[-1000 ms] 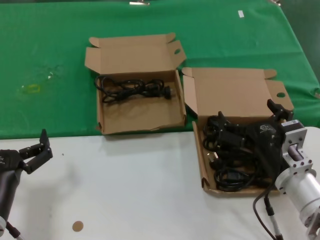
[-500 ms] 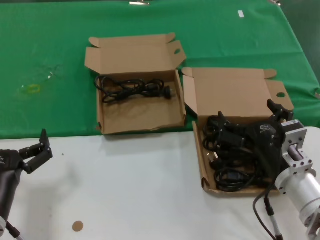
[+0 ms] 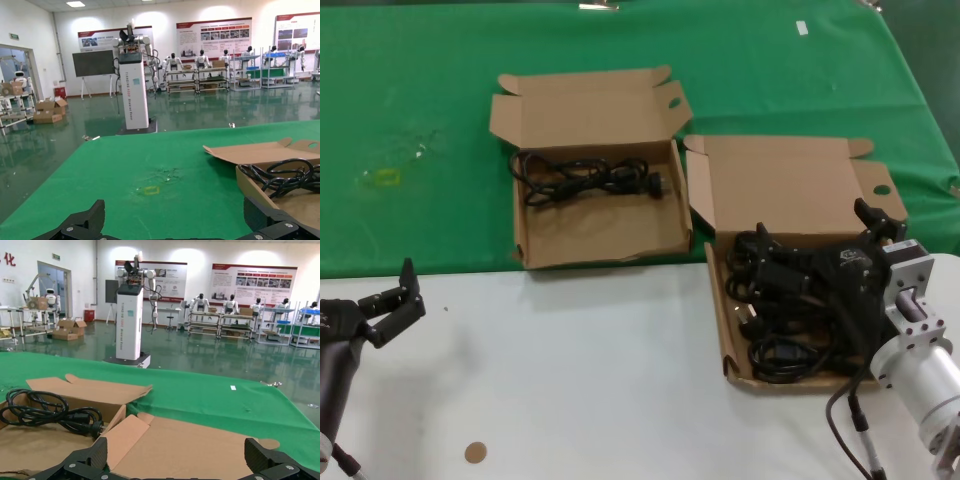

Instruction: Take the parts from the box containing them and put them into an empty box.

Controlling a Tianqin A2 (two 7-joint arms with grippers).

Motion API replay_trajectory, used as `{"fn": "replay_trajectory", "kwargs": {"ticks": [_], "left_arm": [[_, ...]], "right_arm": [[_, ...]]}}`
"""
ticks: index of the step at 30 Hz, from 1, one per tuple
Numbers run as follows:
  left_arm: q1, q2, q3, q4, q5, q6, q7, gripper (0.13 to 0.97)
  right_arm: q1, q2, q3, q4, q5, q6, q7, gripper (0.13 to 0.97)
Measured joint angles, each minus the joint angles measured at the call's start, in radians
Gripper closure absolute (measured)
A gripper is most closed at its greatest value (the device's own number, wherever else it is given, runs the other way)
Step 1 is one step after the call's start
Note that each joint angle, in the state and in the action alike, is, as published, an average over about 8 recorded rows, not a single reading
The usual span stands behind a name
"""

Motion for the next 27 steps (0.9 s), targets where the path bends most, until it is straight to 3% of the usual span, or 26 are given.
{"fn": "replay_trajectory", "kwargs": {"ticks": [27], "left_arm": [[0.0, 0.0, 0.0, 0.0, 0.0, 0.0, 0.0, 0.132]], "right_arm": [[0.0, 0.0, 0.0, 0.0, 0.0, 0.0, 0.0, 0.129]]}}
